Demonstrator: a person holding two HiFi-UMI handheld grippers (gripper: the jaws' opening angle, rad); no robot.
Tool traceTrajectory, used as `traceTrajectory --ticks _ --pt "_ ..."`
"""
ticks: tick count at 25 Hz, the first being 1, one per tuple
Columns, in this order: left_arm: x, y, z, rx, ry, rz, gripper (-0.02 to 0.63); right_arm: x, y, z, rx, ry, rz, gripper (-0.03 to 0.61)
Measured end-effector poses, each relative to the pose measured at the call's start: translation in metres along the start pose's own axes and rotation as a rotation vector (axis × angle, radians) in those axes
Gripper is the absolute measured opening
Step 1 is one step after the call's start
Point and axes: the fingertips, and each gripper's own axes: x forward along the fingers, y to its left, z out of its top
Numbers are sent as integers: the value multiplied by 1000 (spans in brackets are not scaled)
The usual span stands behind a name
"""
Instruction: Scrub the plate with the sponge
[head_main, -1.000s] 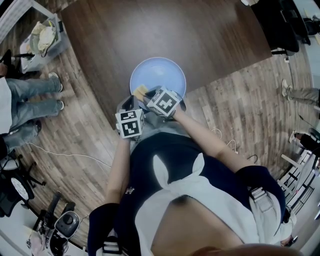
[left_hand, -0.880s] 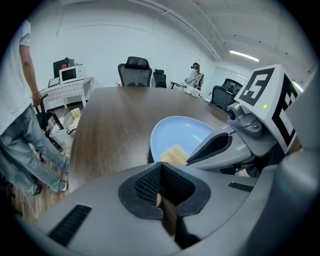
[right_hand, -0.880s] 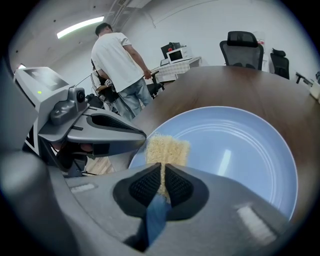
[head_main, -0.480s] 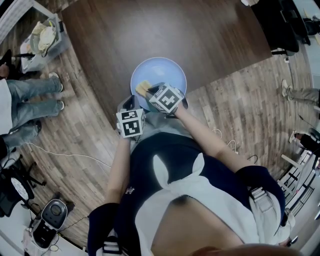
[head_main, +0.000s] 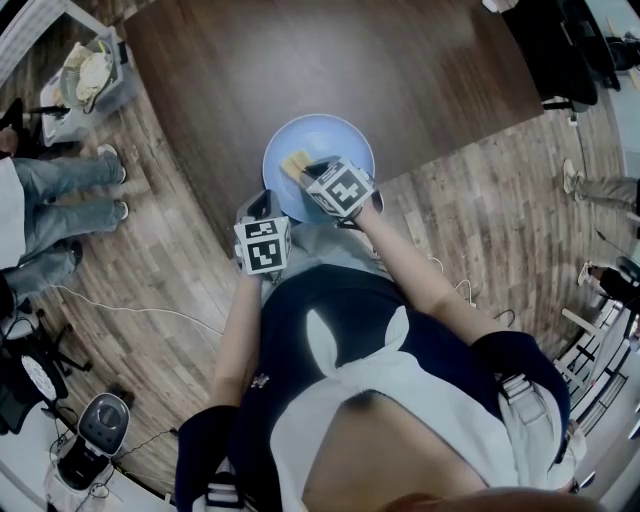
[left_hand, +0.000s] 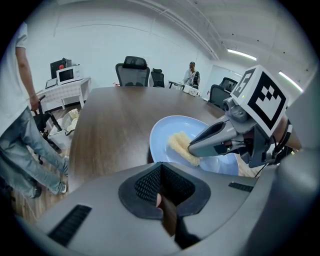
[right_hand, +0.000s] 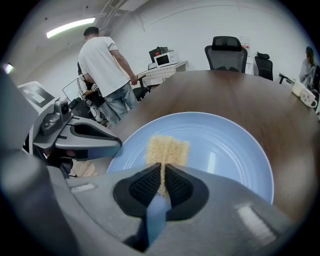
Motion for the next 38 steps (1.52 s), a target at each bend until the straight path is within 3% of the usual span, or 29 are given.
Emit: traceTrajectory --ticks 30,38 --pt "6 -6 -6 -6 8 -2 3 -24 -84 -6 165 -18 -134 23" --pt "7 -6 -10 -8 8 -9 3 -30 -100 -13 167 -2 -192 23"
